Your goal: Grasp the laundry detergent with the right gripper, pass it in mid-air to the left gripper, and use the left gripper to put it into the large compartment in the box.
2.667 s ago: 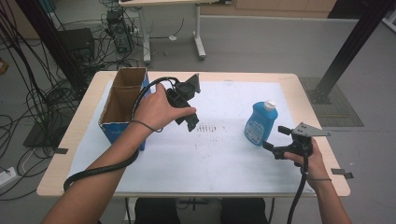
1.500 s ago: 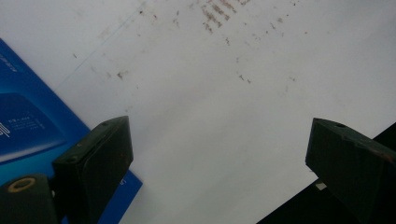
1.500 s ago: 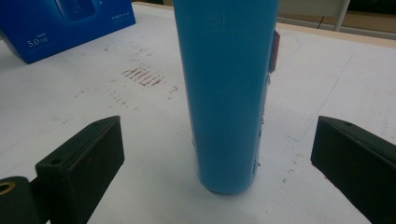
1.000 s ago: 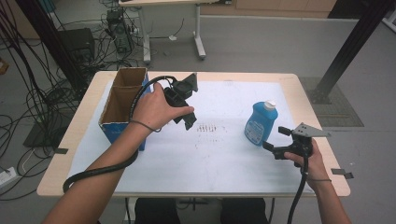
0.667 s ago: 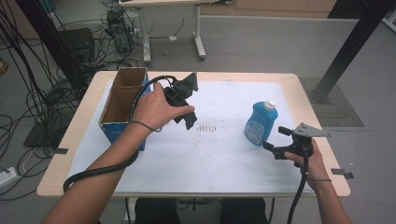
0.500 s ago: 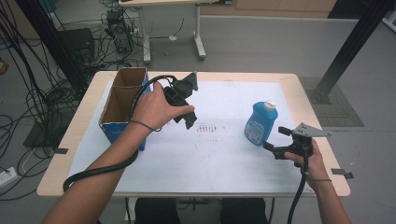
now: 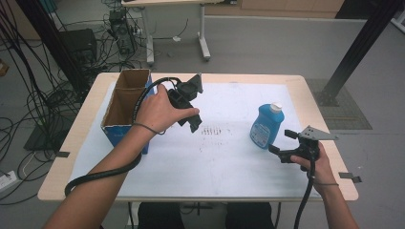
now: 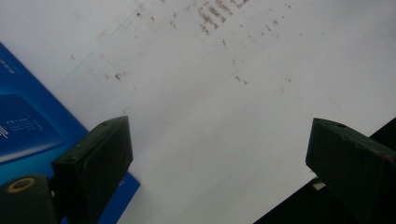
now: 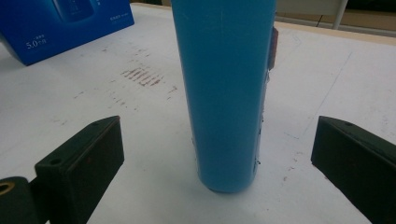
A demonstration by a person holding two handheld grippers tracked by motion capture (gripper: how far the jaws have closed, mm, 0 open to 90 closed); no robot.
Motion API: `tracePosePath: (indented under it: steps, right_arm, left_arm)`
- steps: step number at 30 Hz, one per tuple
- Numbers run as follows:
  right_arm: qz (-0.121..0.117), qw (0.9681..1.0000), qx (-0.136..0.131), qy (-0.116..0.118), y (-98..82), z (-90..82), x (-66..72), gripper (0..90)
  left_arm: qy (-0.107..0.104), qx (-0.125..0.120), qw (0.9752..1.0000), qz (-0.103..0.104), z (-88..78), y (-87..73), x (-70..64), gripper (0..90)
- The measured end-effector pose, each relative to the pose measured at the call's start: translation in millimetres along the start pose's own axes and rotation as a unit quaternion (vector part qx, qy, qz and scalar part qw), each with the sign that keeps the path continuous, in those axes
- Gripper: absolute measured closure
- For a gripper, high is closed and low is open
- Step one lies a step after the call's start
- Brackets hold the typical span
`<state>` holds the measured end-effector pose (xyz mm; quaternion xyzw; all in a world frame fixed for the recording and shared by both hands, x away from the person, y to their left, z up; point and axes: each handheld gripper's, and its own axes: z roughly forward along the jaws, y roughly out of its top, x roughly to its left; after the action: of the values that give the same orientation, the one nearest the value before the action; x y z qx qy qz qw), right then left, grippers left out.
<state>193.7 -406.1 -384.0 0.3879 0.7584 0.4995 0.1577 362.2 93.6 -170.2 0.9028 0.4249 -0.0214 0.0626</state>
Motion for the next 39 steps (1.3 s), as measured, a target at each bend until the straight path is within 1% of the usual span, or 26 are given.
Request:
tracePosePath:
  steps: [5,7,11,18,24,32,39]
  right_arm:
    - [0.001,1.0000,0.000,0.000,0.1,0.0,0.4,2.4]
    - [0.000,1.0000,-0.003,0.000,-0.6,0.1,-0.1,2.4]
    - [0.004,1.0000,-0.002,0.001,-0.8,0.1,-0.2,2.3]
    - [0.004,1.0000,-0.004,0.002,-1.3,1.2,0.1,2.2]
    - [0.000,1.0000,-0.005,0.001,-1.5,2.9,0.4,1.8]
    - [0.000,1.0000,-0.006,0.002,-1.9,4.1,1.6,1.7]
    - [-0.001,1.0000,-0.005,-0.003,-2.8,4.8,2.8,1.7]
  left_arm:
    - [0.003,0.000,1.0000,0.001,0.0,-0.3,-0.9,7.6]
    - [0.000,0.000,1.0000,0.001,0.1,-0.6,0.2,7.5]
    - [0.001,0.001,1.0000,0.001,0.6,-0.8,-0.2,7.5]
    - [0.002,-0.001,1.0000,0.001,-0.2,-1.0,-0.6,7.5]
    - [0.002,-0.002,1.0000,0.000,-0.1,-2.4,0.1,7.5]
    - [-0.002,-0.002,1.0000,0.000,1.2,-2.1,0.9,7.5]
    - [-0.004,-0.003,1.0000,0.001,1.8,-1.7,1.1,7.6]
